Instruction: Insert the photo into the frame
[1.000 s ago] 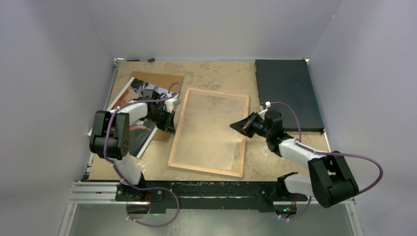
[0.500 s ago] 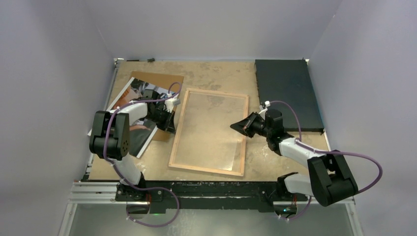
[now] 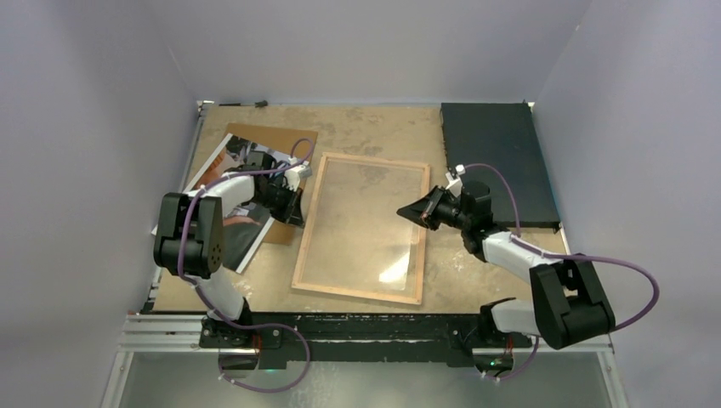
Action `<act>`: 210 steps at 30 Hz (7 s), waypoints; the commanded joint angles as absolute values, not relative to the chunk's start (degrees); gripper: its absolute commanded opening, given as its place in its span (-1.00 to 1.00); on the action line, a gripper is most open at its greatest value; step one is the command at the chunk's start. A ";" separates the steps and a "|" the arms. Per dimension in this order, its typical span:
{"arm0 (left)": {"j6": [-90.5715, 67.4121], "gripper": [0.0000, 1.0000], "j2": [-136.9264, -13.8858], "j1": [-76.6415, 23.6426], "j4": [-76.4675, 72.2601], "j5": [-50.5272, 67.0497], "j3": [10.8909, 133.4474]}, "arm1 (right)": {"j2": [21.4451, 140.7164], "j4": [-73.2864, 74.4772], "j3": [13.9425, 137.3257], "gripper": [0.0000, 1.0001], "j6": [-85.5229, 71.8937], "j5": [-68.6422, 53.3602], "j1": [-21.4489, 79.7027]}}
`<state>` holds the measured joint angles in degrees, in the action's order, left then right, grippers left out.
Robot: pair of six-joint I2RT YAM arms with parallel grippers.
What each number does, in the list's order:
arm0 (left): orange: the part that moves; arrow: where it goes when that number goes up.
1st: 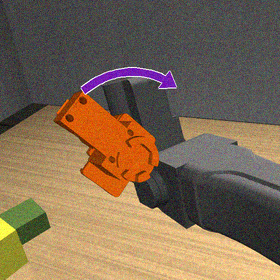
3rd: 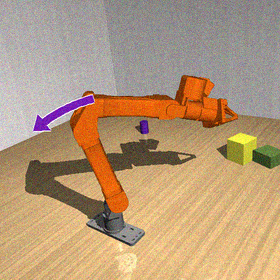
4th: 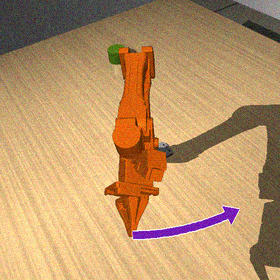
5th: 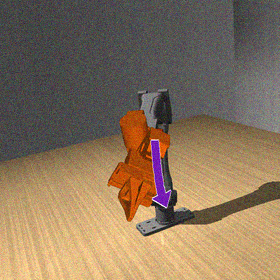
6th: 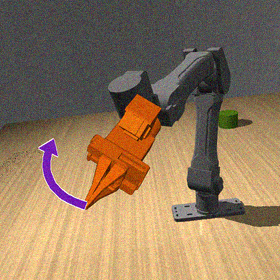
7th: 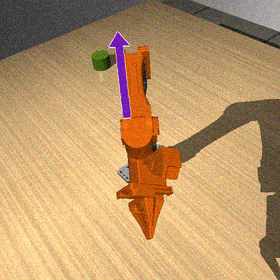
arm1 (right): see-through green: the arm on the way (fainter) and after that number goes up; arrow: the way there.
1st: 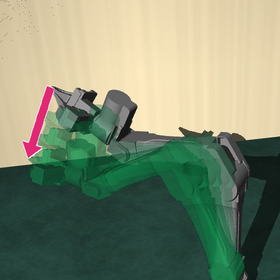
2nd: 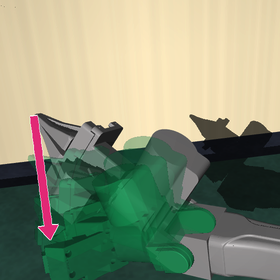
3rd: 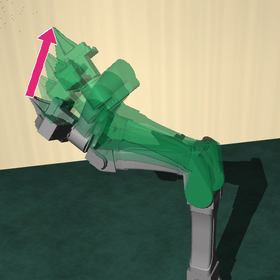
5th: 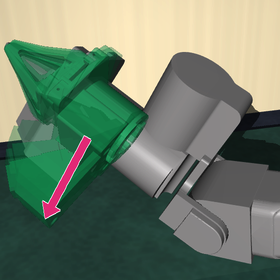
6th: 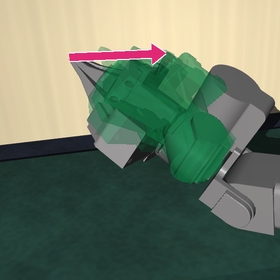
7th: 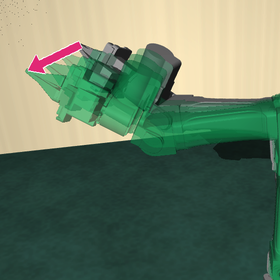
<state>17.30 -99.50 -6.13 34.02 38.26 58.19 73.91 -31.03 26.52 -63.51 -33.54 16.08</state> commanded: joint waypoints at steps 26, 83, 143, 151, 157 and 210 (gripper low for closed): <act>17.97 -1.00 -99.91 -6.58 32.92 38.31 59.13 | 75.97 -29.39 34.33 -1.00 -52.23 -36.78 15.56; 18.26 -1.00 -99.13 -6.96 33.73 38.77 58.62 | 83.38 -37.60 30.63 -1.00 -50.16 -38.70 13.80; 19.79 -1.00 -97.67 -8.02 34.63 38.54 58.20 | 84.21 -24.62 33.27 -0.51 -49.15 -22.09 18.45; 19.59 -1.00 -97.69 -8.05 34.30 38.85 58.27 | 82.57 -15.51 37.93 0.08 -45.24 -16.24 19.10; 19.67 -1.00 -97.59 -8.03 34.45 38.93 58.27 | 83.62 -9.43 41.76 0.38 -43.05 -11.43 21.21; 19.69 -1.00 -97.33 -8.00 35.08 40.57 58.49 | 94.16 15.17 60.37 0.78 -34.14 11.41 32.25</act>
<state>18.68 -98.83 -7.27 34.68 37.76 58.28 93.82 13.93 57.41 -35.46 8.47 31.03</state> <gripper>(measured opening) 0.003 0.889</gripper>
